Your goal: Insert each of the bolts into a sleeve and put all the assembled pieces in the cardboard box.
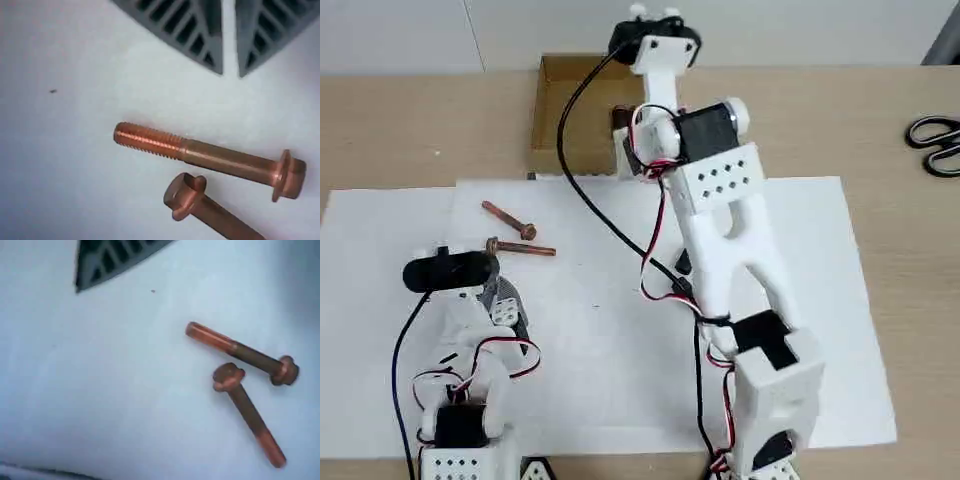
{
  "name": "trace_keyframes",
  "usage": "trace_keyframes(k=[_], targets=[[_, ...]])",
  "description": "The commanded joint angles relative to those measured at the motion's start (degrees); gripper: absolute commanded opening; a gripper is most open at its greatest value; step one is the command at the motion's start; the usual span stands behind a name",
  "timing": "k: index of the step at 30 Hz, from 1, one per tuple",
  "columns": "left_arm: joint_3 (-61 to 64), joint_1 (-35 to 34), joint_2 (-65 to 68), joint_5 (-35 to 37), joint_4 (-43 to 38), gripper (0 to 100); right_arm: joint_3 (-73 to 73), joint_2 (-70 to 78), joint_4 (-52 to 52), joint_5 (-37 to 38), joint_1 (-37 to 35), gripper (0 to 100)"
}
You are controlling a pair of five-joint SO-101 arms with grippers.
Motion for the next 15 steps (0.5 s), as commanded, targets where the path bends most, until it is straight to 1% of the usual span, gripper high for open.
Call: trace_keyframes(k=[1,4,11,15], targets=[[-0.22,-0.35,-0.53,0.09,-1.32,1,1.05,-5.76,0.92,-2.11,0.84,15.5],[-0.22,-0.35,-0.53,0.09,-1.32,1,9.23,-10.59,0.92,-2.2,0.84,15.5],[-0.22,-0.35,-0.53,0.09,-1.32,1,26.99,-24.22,0.31,-5.27,0.84,15.6],[-0.22,-0.35,-0.53,0.09,-1.32,1,34.73,-26.95,0.13,-9.58,1.27,15.8]])
